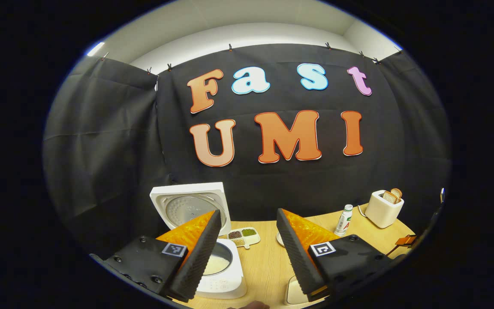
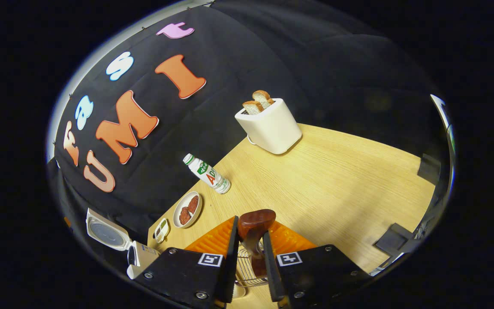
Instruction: Close the left gripper, press the button to open the rice cooker; take a wooden spoon from the chopstick holder with the right hand, scoop a spoonful of rice and pour it into the rice cooker, then put the wooden spoon back into the chopstick holder.
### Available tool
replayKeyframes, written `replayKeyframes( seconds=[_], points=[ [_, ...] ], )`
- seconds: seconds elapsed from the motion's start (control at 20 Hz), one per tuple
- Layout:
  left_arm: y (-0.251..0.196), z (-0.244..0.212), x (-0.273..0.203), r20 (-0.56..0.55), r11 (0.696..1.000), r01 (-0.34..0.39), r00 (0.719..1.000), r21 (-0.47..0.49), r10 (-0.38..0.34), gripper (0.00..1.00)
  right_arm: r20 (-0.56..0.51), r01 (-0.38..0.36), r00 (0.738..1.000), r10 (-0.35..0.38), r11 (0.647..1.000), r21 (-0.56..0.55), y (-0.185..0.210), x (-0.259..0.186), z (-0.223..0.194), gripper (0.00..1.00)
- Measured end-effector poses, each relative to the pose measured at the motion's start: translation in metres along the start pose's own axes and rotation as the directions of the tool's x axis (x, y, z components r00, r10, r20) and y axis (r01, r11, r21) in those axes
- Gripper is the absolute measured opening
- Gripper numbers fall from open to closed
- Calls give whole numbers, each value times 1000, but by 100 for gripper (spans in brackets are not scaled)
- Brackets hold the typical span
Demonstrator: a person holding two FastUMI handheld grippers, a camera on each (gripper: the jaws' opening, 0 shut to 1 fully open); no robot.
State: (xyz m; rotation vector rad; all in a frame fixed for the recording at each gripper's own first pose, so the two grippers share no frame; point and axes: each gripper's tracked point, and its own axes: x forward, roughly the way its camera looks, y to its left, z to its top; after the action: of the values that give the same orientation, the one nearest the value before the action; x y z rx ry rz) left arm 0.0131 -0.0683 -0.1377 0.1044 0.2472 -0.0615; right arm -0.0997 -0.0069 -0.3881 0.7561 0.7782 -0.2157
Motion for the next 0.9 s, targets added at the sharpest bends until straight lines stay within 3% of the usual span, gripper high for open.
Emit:
replayKeyframes(
  seconds=[0.4,0.45,0.75,0.9],
  points=[
    [14,-6,0,-1,1000,-3,1000,-17,3,87,2,12,1000,-12,995,-95,24,3,0,22],
    [17,-7,0,-4,1000,-3,1000,-21,3,90,10,6,1000,-5,995,-103,29,-1,3,20],
    [43,-14,-5,-6,998,-46,999,-41,46,87,120,-13,992,43,971,-237,63,-39,34,19],
    [56,-19,-4,-12,996,-71,997,-52,71,90,172,-56,978,115,947,-318,99,-59,49,19]
  ],
)
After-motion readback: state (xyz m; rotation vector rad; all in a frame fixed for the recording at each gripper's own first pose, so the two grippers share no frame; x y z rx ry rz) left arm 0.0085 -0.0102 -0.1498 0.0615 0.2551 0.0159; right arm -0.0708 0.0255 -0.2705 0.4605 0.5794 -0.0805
